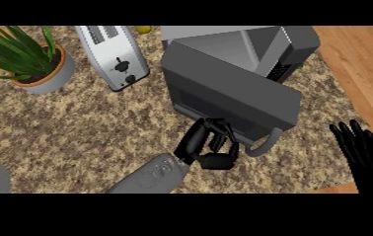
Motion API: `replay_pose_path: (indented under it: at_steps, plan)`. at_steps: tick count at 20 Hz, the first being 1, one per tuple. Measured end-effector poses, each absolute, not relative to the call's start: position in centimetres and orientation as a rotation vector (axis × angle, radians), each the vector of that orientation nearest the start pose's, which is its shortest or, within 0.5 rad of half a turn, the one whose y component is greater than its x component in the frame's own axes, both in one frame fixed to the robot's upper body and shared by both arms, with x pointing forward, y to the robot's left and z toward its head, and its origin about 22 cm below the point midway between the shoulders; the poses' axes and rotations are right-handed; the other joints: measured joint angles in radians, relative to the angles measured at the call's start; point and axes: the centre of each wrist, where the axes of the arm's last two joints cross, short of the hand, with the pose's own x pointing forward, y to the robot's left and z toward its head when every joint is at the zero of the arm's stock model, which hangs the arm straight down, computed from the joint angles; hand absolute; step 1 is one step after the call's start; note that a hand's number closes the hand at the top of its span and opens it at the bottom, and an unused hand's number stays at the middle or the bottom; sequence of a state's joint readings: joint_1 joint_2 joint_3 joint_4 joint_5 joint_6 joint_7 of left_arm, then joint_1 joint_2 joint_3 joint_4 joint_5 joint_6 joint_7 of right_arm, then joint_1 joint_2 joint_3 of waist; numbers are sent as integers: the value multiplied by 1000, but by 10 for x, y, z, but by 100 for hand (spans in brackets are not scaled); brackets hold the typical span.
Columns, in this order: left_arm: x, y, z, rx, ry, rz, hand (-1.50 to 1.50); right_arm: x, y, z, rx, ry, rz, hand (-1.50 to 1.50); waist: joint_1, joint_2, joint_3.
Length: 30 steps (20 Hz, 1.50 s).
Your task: Pick up the milk, place it into the microwave and close the microwave
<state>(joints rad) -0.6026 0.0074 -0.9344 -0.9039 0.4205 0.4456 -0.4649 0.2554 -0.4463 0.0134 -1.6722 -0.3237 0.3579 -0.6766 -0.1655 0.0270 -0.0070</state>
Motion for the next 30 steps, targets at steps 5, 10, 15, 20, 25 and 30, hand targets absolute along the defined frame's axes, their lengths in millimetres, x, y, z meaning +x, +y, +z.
replay_pose_path:
  at_steps: [5, 10, 15, 20, 25, 30]
  plan:
    - [280, 21, -29, -284, -1812, -471, 150, 183, -342, 32, 319, -2061, 331, -150, -27, 6, -1]
    - [292, 17, -16, -204, -1831, -344, 150, 190, -349, 54, 308, -2086, 390, -150, -56, 12, -1]
    - [307, 13, -3, -133, -1833, -269, -150, 197, -354, 69, 297, -2110, 417, -150, -83, 21, 0]
    - [320, 11, 8, -68, -1804, -211, -150, 211, -371, 109, 106, -2191, 564, 150, -109, 28, 0]
    - [319, 9, 12, -73, -1792, -134, -150, 219, -381, 138, -71, -2241, 681, 150, -116, 37, -1]
    - [319, 8, 14, -89, -1795, -94, -150, 224, -386, 154, -165, -2265, 734, 150, -116, 46, 0]
